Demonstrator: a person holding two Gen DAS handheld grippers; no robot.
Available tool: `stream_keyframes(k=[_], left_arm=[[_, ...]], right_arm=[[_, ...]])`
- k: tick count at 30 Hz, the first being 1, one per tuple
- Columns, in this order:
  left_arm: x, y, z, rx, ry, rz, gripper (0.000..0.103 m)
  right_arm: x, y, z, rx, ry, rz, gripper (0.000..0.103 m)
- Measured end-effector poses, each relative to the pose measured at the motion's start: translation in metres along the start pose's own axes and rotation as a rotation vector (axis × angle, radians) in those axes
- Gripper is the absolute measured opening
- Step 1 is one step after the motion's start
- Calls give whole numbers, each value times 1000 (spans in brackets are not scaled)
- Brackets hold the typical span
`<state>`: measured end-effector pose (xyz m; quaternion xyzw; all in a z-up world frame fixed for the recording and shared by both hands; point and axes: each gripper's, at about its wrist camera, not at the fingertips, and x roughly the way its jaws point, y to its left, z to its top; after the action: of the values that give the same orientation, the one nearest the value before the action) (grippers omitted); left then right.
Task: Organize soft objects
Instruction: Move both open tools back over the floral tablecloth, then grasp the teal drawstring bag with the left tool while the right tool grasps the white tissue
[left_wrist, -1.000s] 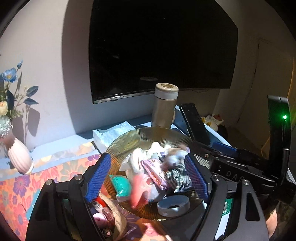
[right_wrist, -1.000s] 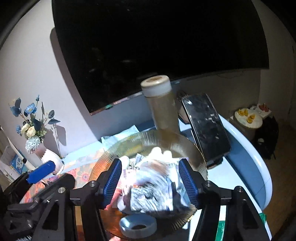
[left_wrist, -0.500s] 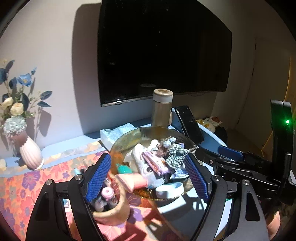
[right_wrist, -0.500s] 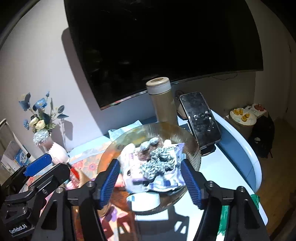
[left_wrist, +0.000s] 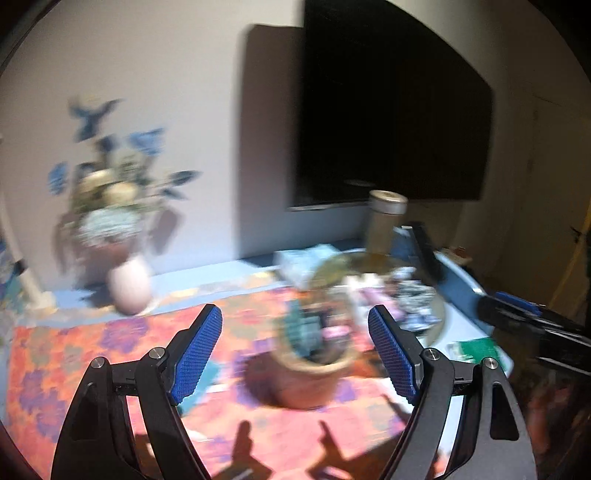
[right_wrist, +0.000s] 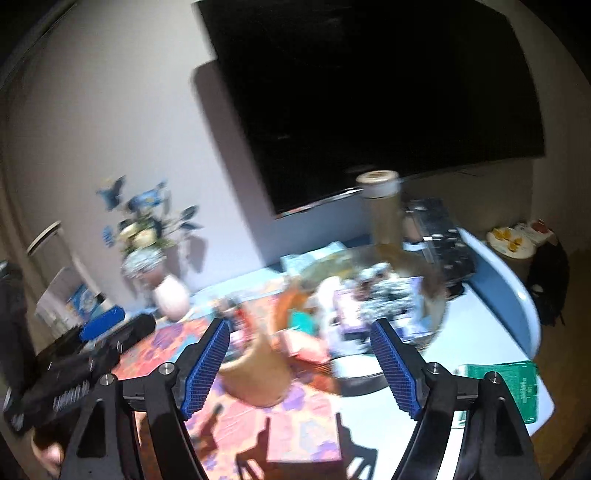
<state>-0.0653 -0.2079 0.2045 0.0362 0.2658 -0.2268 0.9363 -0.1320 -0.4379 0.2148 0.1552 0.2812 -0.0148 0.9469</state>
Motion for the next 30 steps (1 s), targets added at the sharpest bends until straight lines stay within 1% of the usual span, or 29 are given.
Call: stream_keyframes(k=[1, 2, 3, 5, 6, 7, 8, 10, 11, 14, 16, 18, 21, 22, 23, 24, 26, 27, 29, 30], left_arm=[[-3, 14, -1, -10, 1, 20, 80], [-8, 40, -5, -34, 6, 58, 80], [-10, 56, -8, -52, 14, 77, 80], [-11, 92, -17, -90, 53, 108, 80], [-10, 103, -21, -98, 71, 127, 80], [-7, 113, -26, -99, 92, 152, 80], [-1, 123, -34, -92, 129, 190, 80], [10, 133, -47, -75, 191, 204, 80], [20, 136, -55, -70, 226, 185, 80], [44, 142, -81, -73, 317, 94, 80], [60, 150, -96, -110, 366, 60, 80], [81, 160, -111, -193, 428, 4, 79], [100, 174, -127, -332, 453, -103, 78], [105, 178, -131, -369, 458, -119, 77], [114, 181, -134, -406, 470, -129, 71], [118, 183, -136, -427, 475, -128, 70], [120, 182, -133, -444, 432, -128, 69], [122, 181, -132, -450, 430, -127, 67], [127, 178, -130, -451, 431, -110, 46], [129, 176, -129, -445, 430, -94, 41]], right_arm=[[0, 7, -2, -13, 5, 15, 80], [2, 21, -6, -37, 15, 42, 81], [5, 36, -10, -64, 29, 74, 81], [12, 59, -18, -105, 57, 112, 81], [20, 76, -24, -137, 81, 138, 81], [24, 85, -29, -155, 94, 151, 81], [34, 104, -38, -192, 127, 174, 81], [53, 130, -54, -251, 171, 185, 81], [61, 137, -61, -267, 188, 182, 81], [99, 161, -88, -315, 278, 167, 81], [119, 163, -101, -316, 332, 167, 81], [137, 159, -111, -304, 382, 151, 81], [158, 150, -120, -273, 437, 136, 81], [163, 147, -122, -266, 447, 131, 81], [166, 147, -123, -263, 451, 128, 81], [168, 146, -123, -263, 453, 127, 81], [171, 147, -123, -269, 453, 122, 81], [173, 147, -124, -277, 452, 117, 81], [175, 148, -125, -290, 454, 108, 81], [177, 148, -126, -291, 457, 109, 81]])
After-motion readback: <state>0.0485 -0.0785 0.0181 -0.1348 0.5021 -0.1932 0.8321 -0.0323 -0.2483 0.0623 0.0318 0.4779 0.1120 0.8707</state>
